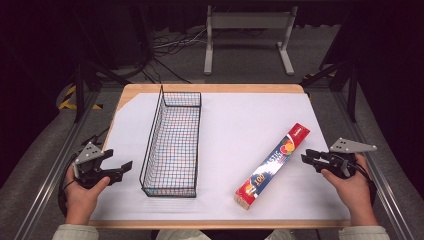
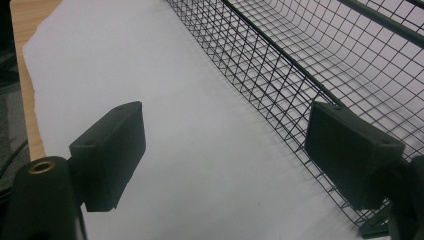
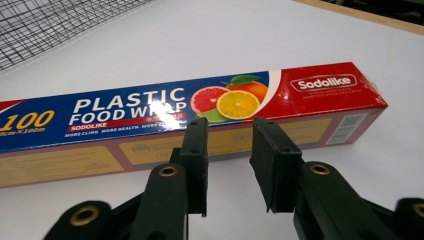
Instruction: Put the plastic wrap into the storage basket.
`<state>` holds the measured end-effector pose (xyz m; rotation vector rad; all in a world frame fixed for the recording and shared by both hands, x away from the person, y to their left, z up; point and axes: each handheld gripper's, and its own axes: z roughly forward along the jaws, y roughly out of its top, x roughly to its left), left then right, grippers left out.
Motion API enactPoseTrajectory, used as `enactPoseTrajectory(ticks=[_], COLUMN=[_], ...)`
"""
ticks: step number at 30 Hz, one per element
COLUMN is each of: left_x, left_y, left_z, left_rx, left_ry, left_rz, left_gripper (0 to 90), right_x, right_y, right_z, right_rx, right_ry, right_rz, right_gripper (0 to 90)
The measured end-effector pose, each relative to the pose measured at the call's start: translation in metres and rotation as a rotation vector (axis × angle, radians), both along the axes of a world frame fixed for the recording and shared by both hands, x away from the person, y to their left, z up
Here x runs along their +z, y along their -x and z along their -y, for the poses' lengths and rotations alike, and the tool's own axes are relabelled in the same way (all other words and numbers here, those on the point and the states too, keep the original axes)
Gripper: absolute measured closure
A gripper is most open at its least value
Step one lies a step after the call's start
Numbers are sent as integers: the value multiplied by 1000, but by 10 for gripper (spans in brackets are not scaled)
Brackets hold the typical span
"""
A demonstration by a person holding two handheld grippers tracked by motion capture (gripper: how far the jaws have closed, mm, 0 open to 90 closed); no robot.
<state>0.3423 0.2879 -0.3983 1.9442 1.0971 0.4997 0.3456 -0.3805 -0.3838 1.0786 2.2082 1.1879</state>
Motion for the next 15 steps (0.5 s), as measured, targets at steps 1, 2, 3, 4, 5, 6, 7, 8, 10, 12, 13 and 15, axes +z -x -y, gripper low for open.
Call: enactPoseTrajectory(ticks=[1, 2, 3, 4, 5, 6, 7, 8, 10, 12, 13, 15], left_x=[0, 0, 0, 1, 1, 1, 1, 1, 1, 2, 2, 2], left_y=[0, 0, 1, 1, 1, 1, 1, 1, 1, 1, 1, 1], left_z=[0, 0, 0, 0, 0, 1, 1, 1, 2, 2, 2, 2], left_rx=[0, 1, 2, 2, 2, 3, 3, -1, -2, -5, -5, -3], left_ry=[0, -1, 0, -3, -1, -1, 0, -2, -7, -9, -9, -5], left_rz=[0, 0, -3, 2, 2, 0, 1, 0, 2, 0, 1, 1], left_gripper=[174, 174, 174, 174, 174, 174, 174, 174, 174, 174, 174, 174], right_x=[1, 1, 2, 3, 5, 6, 8, 9, 13, 15, 16, 18], right_y=[1, 1, 1, 2, 2, 3, 4, 5, 6, 7, 8, 10], right_z=[0, 0, -1, -2, -4, -6, -8, -10, -16, -21, -25, -32], right_rx=[7, 7, 15, 25, 38, 46, 61, 74, 97, 123, 134, 156], right_ry=[-2, -2, -3, 2, 13, 25, 34, 36, 60, 73, 88, 120], right_rz=[4, 4, 2, -15, -23, -29, -37, -50, -79, -98, -108, -128], right_gripper=[689, 689, 700, 703, 718, 723, 738, 756, 796, 823, 837, 865])
